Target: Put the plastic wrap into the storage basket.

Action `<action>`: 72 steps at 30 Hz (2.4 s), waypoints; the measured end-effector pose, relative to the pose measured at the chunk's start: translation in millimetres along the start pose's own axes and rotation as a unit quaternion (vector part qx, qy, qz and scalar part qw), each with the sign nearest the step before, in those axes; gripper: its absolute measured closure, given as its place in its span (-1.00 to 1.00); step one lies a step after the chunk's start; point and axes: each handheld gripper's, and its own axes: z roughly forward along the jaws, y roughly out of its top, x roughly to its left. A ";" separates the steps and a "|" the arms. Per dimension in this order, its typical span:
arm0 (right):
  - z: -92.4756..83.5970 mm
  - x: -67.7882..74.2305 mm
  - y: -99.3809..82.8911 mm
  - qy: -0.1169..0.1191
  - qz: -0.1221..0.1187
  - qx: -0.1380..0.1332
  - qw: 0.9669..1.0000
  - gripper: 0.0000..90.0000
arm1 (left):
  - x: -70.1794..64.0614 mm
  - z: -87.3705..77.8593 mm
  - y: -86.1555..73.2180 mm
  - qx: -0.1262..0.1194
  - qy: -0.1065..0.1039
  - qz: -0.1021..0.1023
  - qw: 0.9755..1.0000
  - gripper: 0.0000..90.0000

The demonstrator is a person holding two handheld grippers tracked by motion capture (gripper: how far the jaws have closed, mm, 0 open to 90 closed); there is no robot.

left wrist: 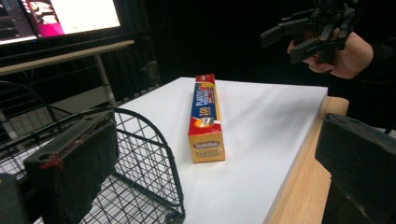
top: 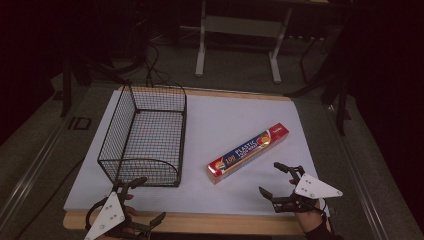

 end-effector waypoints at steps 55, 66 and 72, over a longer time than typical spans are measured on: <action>66.7 -64.3 17.9 0.129 -0.076 0.316 0.937 -0.70 | -4.5 10.4 -3.1 0.023 -0.020 0.009 0.999 -1.00; 85.2 -68.7 27.5 0.140 -0.111 0.385 0.905 -0.66 | -4.7 9.5 -3.5 0.026 -0.020 0.010 0.999 -1.00; 96.5 -75.1 34.2 0.140 -0.149 0.413 0.888 -0.61 | -5.1 9.3 -3.4 0.026 -0.018 0.013 0.999 -1.00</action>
